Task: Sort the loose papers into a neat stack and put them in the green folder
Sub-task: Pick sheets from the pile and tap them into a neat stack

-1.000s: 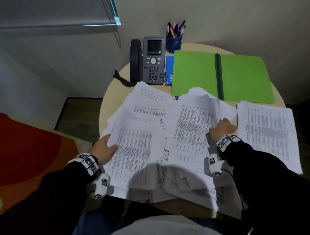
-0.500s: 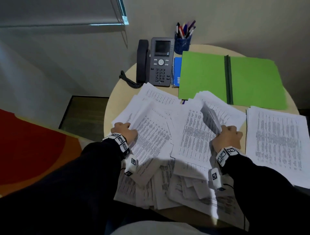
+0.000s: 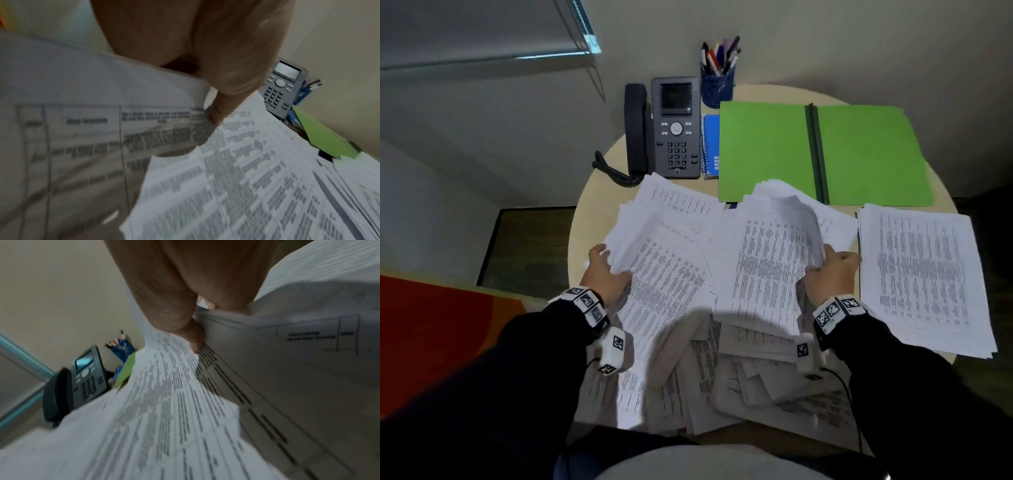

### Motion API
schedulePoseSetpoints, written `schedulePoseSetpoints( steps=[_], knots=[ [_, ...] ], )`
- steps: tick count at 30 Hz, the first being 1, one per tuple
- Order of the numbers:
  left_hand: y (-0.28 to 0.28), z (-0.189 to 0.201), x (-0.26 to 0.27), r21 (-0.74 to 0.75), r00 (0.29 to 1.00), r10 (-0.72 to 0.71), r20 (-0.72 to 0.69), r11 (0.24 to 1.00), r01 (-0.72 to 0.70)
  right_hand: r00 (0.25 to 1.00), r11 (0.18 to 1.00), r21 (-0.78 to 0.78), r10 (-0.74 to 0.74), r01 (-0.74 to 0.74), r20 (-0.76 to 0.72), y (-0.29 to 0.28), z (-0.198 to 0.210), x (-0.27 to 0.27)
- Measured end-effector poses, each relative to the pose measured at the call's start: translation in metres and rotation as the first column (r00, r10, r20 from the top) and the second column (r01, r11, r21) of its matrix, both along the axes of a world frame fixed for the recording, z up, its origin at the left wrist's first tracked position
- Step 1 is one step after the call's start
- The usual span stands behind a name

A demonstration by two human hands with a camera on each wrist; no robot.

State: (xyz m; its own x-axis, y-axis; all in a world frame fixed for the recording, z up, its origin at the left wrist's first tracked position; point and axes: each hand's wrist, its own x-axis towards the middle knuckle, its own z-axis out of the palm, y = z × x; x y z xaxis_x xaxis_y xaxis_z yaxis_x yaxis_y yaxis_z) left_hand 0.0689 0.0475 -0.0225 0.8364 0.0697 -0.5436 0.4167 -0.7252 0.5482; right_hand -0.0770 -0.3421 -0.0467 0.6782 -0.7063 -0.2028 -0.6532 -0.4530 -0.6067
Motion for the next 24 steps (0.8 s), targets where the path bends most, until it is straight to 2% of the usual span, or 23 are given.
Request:
schedulePoseSetpoints(
  steps=[4, 6, 8, 10, 13, 17, 20, 24],
  knots=[
    [0.024, 0.001, -0.006, -0.058, 0.977, -0.118, -0.177, 0.992, 0.110, 0.971, 0.951, 0.261, -0.204, 0.167, 0.122, -0.007, 0.011, -0.003],
    [0.031, -0.001, -0.012, -0.066, 0.966, -0.149, -0.213, 0.988, 0.138, 0.953, 0.904, 0.357, -0.287, 0.237, 0.094, -0.009, 0.017, -0.003],
    [0.033, -0.006, -0.017, -0.067, 0.971, -0.137, -0.195, 0.990, 0.126, 0.965, 0.884, 0.392, -0.261, 0.254, -0.036, -0.013, 0.025, -0.003],
    [0.028, -0.003, -0.025, -0.066, 0.988, -0.092, -0.126, 0.994, 0.084, 0.978, 0.880, 0.432, -0.150, 0.199, -0.144, -0.014, 0.027, -0.003],
    [0.027, 0.005, -0.034, -0.047, 1.000, -0.029, -0.010, 0.998, 0.028, 0.992, 0.891, 0.446, -0.029, 0.081, -0.122, -0.012, 0.028, -0.005],
    [0.049, 0.025, -0.029, -0.087, 0.992, 0.094, 0.083, 0.992, -0.087, 0.993, 0.919, 0.394, 0.055, -0.011, -0.101, -0.012, 0.031, -0.010],
    [0.070, 0.053, -0.020, -0.183, 0.975, 0.170, 0.147, 0.973, -0.142, 0.996, 0.909, 0.417, 0.027, 0.010, -0.083, -0.015, 0.032, -0.013],
    [0.059, 0.086, -0.014, -0.391, 0.966, 0.237, 0.101, 0.902, -0.181, 0.995, 0.808, 0.583, -0.096, 0.086, -0.014, -0.006, 0.037, -0.014]
  ],
)
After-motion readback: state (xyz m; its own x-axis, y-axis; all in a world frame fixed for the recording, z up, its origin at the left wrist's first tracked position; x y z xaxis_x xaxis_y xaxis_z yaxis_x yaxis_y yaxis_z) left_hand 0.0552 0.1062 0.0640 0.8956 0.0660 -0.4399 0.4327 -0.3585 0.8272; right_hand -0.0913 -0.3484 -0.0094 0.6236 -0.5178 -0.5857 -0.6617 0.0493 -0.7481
